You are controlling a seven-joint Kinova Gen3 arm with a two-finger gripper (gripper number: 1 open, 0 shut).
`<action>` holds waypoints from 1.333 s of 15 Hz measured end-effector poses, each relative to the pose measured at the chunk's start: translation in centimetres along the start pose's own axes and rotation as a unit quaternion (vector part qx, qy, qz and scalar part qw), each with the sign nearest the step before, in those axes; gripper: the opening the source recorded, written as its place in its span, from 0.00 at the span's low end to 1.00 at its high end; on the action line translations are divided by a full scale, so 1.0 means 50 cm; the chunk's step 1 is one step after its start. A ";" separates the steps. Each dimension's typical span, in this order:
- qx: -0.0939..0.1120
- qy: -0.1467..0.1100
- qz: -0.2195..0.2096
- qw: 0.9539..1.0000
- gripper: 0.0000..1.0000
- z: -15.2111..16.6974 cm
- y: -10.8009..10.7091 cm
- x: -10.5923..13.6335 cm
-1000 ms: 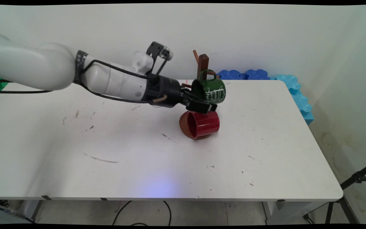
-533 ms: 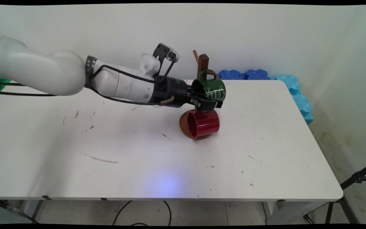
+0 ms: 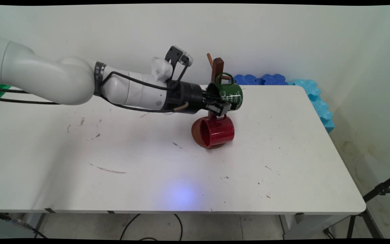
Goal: Place the picked object on the table
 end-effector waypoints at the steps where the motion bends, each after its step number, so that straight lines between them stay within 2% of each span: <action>1: -0.001 0.002 0.000 1.000 0.00 -0.001 0.002 0.001; 15: -0.050 0.022 0.006 0.998 0.00 -0.064 0.073 0.013; 20: -0.057 0.013 0.009 0.998 0.00 -0.116 0.085 0.029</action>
